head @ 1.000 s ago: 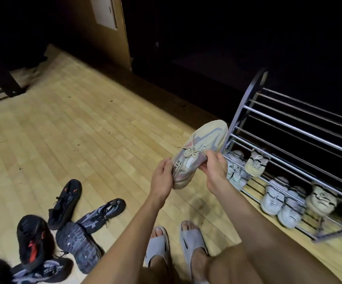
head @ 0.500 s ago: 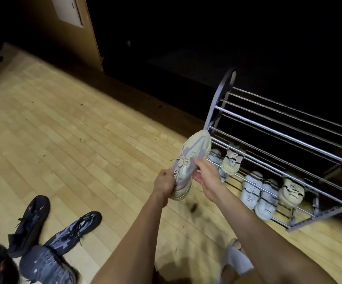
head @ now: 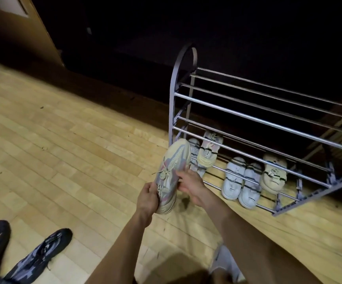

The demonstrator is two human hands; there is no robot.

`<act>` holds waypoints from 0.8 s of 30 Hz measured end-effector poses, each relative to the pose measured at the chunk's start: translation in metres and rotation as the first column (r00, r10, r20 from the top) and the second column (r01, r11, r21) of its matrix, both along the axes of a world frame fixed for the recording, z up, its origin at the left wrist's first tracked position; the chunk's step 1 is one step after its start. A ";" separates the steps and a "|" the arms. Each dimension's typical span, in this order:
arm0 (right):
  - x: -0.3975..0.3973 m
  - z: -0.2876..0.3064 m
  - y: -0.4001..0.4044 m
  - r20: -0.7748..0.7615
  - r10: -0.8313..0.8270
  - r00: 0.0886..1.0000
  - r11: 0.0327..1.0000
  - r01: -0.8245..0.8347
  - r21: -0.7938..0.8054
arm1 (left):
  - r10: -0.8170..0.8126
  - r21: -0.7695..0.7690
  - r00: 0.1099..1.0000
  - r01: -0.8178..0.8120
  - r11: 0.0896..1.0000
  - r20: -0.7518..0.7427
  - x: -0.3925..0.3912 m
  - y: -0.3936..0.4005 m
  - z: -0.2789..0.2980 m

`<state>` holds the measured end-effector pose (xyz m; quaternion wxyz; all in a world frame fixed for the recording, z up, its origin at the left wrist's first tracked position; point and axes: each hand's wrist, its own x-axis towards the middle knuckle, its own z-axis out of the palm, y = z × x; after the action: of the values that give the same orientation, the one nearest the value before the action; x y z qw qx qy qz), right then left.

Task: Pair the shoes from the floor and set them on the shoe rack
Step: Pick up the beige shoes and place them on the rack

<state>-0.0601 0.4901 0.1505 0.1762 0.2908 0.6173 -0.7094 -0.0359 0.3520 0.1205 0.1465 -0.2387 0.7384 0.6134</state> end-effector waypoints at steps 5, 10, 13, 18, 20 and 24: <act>-0.023 -0.016 0.008 0.042 0.026 0.999 0.996 -0.030 0.089 | -0.068 -0.060 0.998 0.068 0.996 -0.003 -0.028 0.002 -0.019; -0.060 -0.021 0.011 -0.018 0.039 0.999 0.894 -0.026 0.448 | -0.076 -0.161 0.993 0.062 0.985 -0.087 -0.070 0.041 -0.030; -0.088 -0.028 0.021 -0.030 -0.002 1.000 0.876 0.016 0.483 | -0.096 -0.225 0.980 0.055 0.973 -0.173 -0.096 0.058 -0.031; -0.119 -0.050 0.029 -0.084 -0.134 0.987 0.907 0.156 0.392 | -0.198 -0.175 0.952 0.158 0.972 -0.236 -0.135 0.069 -0.052; -0.129 -0.061 0.030 -0.076 -0.173 0.982 0.908 0.189 0.374 | -0.210 -0.141 0.950 0.181 0.973 -0.229 -0.147 0.073 -0.064; -0.144 -0.075 0.034 -0.108 -0.246 0.963 0.890 0.269 0.368 | -0.221 -0.097 0.954 0.204 0.974 -0.204 -0.160 0.084 -0.085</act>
<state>-0.2045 0.5246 0.0755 0.0029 0.3775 0.7038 -0.6018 -0.1962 0.4362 0.0357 0.1223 -0.0958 0.7937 0.5881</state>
